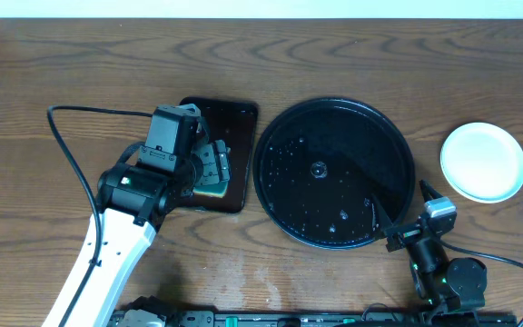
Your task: Clean dirty plates on tray and stack at the side
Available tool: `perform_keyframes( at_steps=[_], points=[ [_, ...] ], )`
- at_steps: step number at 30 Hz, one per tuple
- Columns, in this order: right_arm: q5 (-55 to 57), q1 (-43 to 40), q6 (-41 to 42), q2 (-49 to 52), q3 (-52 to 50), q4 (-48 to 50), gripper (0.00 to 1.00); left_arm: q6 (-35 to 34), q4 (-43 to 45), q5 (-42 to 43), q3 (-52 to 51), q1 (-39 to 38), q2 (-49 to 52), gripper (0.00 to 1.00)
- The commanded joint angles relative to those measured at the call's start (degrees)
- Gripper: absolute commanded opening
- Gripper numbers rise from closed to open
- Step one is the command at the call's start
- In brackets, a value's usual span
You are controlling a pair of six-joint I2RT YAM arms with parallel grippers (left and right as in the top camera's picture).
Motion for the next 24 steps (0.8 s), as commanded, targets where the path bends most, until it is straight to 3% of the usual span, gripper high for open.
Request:
perform_keyframes(
  at_steps=[1, 9, 17, 24],
  points=[
    [0.15, 0.44, -0.68, -0.35, -0.28, 0.04, 0.99, 0.55, -0.11, -0.11, 0.83, 0.2, -1.68, 0.83],
    [0.15, 0.44, -0.68, -0.35, -0.28, 0.04, 0.99, 0.55, 1.68, -1.44, -6.01, 3.28, -15.28, 0.83],
    [0.15, 0.44, -0.68, -0.33, -0.28, 0.04, 0.99, 0.55, 19.12, -1.42, -22.4, 13.38, -36.61, 0.83],
    [0.15, 0.44, -0.68, -0.33, -0.28, 0.04, 0.99, 0.57, 29.33, -1.88, -37.2, 16.2, -53.09, 0.83]
  ],
)
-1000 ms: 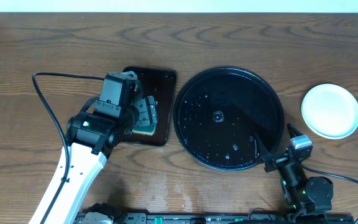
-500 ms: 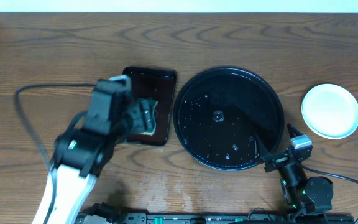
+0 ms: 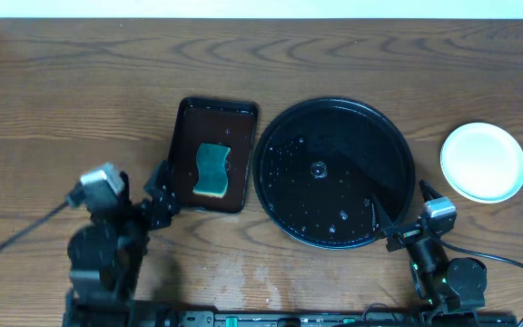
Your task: Clean dirty plates on tray and stack at the side
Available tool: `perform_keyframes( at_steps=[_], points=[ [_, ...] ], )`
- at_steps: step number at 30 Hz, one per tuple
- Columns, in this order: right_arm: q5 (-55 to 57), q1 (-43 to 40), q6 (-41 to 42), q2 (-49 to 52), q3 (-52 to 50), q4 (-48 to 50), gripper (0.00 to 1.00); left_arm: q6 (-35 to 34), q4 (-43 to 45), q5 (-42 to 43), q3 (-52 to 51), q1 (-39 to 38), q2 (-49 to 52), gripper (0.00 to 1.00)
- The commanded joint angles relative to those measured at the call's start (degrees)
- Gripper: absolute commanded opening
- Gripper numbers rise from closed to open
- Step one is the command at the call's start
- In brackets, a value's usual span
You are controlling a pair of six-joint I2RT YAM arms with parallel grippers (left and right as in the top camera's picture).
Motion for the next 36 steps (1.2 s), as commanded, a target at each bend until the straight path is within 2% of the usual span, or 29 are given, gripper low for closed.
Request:
perform_keyframes(
  at_steps=[1, 10, 20, 32, 36],
  points=[
    [0.13, 0.42, -0.68, -0.33, -0.26, 0.02, 0.99, 0.57, 3.85, -0.72, -6.91, 0.92, -7.13, 0.83],
    [0.13, 0.42, -0.68, -0.33, -0.26, 0.02, 0.99, 0.52, 13.99, -0.7, -20.92, 1.03, -20.0, 0.83],
    [0.13, 0.42, -0.68, -0.33, -0.26, 0.02, 0.99, -0.61, 23.47, -0.63, -29.97, 3.61, -20.46, 0.83],
    [0.13, 0.42, -0.68, -0.33, -0.26, 0.02, 0.99, -0.76, 20.96, -0.48, -30.64, 3.58, -20.46, 0.83],
    [0.13, 0.42, -0.68, -0.33, -0.26, 0.02, 0.99, -0.76, 17.27, -0.48, -30.64, 3.58, -20.44, 0.83]
  ],
)
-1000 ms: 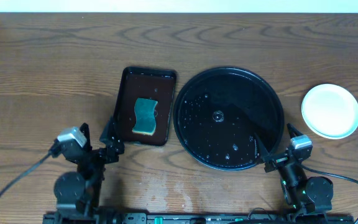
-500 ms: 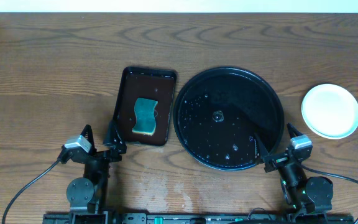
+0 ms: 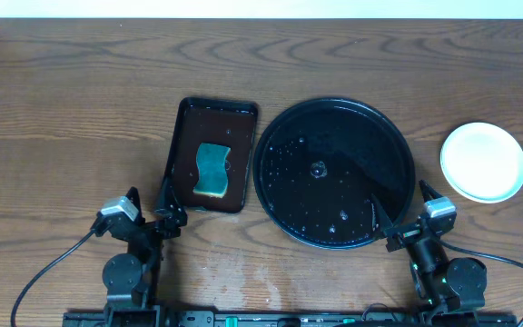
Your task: Clean dirty plates on tray and stack at the side
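A round black tray [image 3: 334, 118] sits mid-table, its surface wet with droplets and bearing no plates. A white plate [image 3: 483, 162] lies on the table to its right. A green and yellow sponge [image 3: 212, 169] lies in a small rectangular black tray [image 3: 182, 136] left of the round one. My left gripper [image 3: 150, 196] is drawn back near the front edge, open and holding nothing, just below the small tray's front left corner. My right gripper [image 3: 399, 202] is open at the round tray's front right rim.
The brown wooden table [image 3: 62, 109] stretches bare to the left and along the back. Black cables [image 3: 39, 272] run from both arm bases [image 3: 448, 282] at the front edge.
My left arm has pulled further back and lower, from beside the small tray to the table's front edge. The sponge, trays, plate and right arm are unchanged.
My left gripper was first down over the sponge in the small tray. Then it was off to the tray's left with the sponge lying free in the tray. Now it is folded back at the front edge. The right arm stayed still throughout.
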Available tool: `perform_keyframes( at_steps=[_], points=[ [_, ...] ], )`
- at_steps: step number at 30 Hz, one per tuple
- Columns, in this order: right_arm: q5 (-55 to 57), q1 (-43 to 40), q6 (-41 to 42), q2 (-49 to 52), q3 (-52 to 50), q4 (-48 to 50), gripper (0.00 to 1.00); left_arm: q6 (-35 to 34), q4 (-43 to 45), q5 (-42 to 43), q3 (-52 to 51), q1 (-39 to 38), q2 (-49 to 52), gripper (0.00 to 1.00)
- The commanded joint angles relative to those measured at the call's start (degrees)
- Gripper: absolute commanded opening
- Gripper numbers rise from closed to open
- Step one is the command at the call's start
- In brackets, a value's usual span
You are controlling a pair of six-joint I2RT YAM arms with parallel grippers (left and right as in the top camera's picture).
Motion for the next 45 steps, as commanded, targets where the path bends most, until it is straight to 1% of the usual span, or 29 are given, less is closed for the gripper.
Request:
perform_keyframes(
  at_steps=[1, 17, 22, 25, 45],
  points=[
    [0.13, 0.35, -0.7, -0.33, -0.26, 0.02, 0.99, -0.31, -3.52, -0.31, -0.13, 0.28, -0.5, 0.83],
    [0.13, 0.35, -0.7, -0.33, -0.26, 0.02, 0.99, -0.31, -3.98, -0.31, -0.13, 0.28, 1.25, 0.83],
    [0.13, 0.35, -0.7, -0.33, -0.26, 0.02, 0.99, -0.31, -3.98, -0.31, -0.13, 0.28, 1.2, 0.83],
    [0.13, 0.35, -0.7, -0.33, -0.26, 0.02, 0.99, -0.31, -3.89, -0.31, -0.13, 0.35, -0.66, 0.83],
    [0.13, 0.35, -0.7, -0.33, -0.26, 0.02, 0.99, -0.31, -4.0, -0.31, -0.11, 0.46, -0.37, 0.83]
  ],
)
